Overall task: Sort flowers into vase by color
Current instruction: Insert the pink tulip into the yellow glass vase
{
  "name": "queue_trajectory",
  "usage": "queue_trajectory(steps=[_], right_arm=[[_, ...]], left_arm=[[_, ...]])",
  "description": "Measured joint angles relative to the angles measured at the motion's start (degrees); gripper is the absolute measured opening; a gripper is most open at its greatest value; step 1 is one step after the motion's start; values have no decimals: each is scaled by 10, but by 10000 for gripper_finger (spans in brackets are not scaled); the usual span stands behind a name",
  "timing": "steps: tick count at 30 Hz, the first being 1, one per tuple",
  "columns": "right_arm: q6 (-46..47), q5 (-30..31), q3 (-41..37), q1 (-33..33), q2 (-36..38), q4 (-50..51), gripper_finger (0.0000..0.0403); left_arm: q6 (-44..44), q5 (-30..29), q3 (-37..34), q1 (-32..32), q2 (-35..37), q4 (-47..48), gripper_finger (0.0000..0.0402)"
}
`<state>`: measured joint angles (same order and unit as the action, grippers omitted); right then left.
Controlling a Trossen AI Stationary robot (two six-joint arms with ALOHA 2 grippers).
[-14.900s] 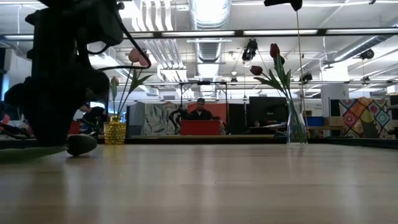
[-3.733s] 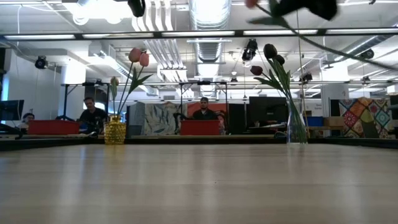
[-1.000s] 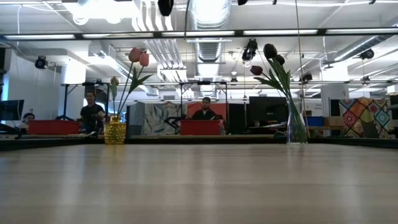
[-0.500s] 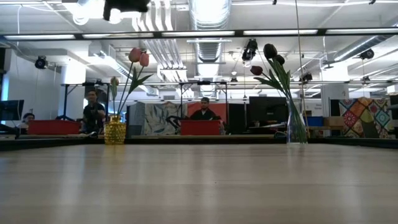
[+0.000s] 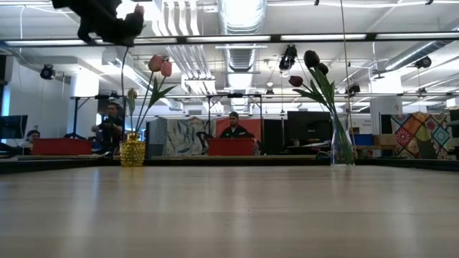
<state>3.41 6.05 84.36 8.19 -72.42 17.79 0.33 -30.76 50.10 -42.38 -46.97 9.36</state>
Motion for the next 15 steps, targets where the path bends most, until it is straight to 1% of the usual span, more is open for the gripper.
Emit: queue_trajectory(steps=[4, 9, 12, 15], right_arm=[[0, 1, 0, 0, 0, 0, 12], [4, 7, 0, 0, 0, 1, 12], [4, 16, 0, 0, 0, 0, 12], [1, 17, 0, 0, -1, 0, 12]], left_arm=[[-13, 68, -14, -70, -35, -30, 0], [-13, 128, -34, -125, -78, -119, 0], [-19, 138, -43, -136, -105, -166, 0], [-27, 139, -46, -146, -130, -178, 0]])
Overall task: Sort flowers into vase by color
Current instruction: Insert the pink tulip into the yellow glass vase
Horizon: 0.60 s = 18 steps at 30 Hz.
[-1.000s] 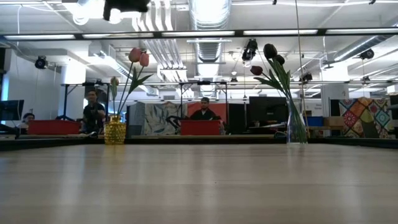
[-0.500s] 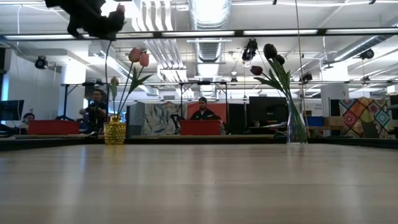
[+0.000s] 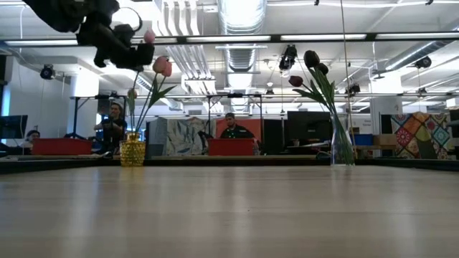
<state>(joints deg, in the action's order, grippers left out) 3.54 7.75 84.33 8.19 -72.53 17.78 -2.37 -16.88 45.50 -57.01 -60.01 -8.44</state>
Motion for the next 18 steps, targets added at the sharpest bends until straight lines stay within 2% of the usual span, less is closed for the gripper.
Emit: queue_trajectory(steps=[18], right_arm=[[-6, 30, 0, 0, 0, 0, 12]], left_arm=[[-18, 14, -7, -9, -80, -20, 0]])
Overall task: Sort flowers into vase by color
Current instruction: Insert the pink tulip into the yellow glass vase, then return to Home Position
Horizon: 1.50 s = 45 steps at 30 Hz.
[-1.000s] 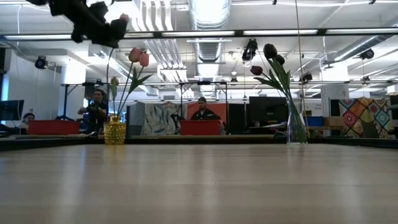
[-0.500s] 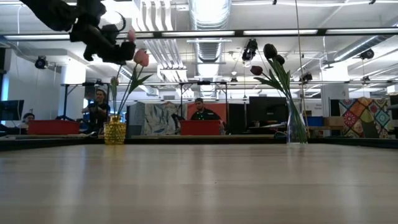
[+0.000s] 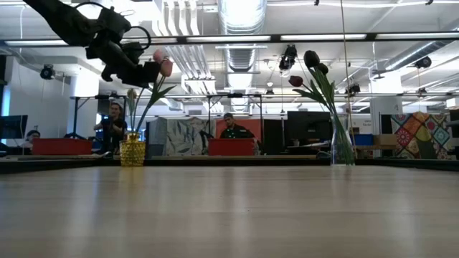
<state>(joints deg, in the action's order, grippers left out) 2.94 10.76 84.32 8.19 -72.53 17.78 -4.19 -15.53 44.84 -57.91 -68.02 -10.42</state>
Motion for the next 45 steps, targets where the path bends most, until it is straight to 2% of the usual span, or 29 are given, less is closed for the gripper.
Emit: queue_trajectory(steps=[4, 17, 27, 30, 35, 40, 45], right_arm=[[0, 13, 0, 0, 0, 0, 12], [0, 14, 0, 0, 0, 0, 12], [0, 14, 0, 0, 0, 0, 12], [-5, 14, 0, 0, 0, 0, 12], [0, 2, 0, 1, 0, 20, 12], [-21, -36, -1, 4, 0, 51, 12], [-50, -90, -18, 21, 7, 56, 12]], left_arm=[[1, 0, 0, 0, 5, 6, 15], [-4, 1, -9, 0, 25, 90, 129], [2, 16, -10, 0, 66, 143, 153], [11, 29, -10, 0, 100, 167, 153], [46, 114, -10, 5, 164, 194, 140], [64, 174, -10, 44, 214, 199, 82], [71, 196, -10, 126, 235, 199, 9]])
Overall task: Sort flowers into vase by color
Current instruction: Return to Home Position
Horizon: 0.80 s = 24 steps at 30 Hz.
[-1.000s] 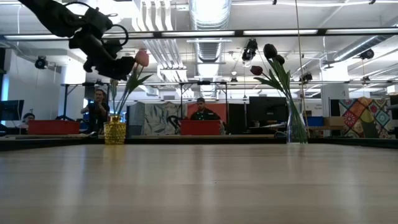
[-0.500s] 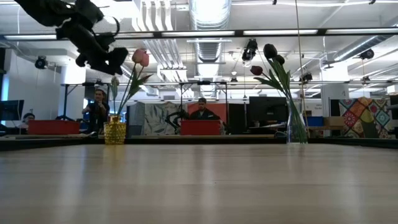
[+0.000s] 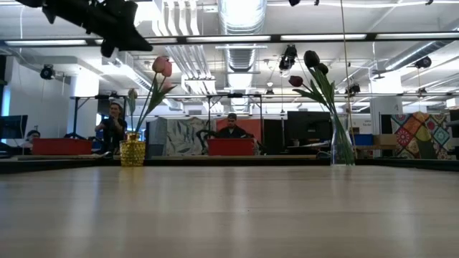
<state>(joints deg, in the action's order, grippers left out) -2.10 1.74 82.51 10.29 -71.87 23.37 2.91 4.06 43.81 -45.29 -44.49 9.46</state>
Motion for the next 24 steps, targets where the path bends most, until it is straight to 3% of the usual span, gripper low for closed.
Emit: queue_trajectory(steps=[11, 18, 24], right_arm=[[-29, -141, -163, 75, 97, -47, 8], [-23, -153, -340, 89, 181, -164, 8], [9, -134, -490, 89, 253, -262, 8]], left_arm=[[24, 2, -1, 218, -32, -53, 0], [40, 1, -12, 264, -62, -79, 0], [42, -1, -69, 284, -27, -133, 0]])
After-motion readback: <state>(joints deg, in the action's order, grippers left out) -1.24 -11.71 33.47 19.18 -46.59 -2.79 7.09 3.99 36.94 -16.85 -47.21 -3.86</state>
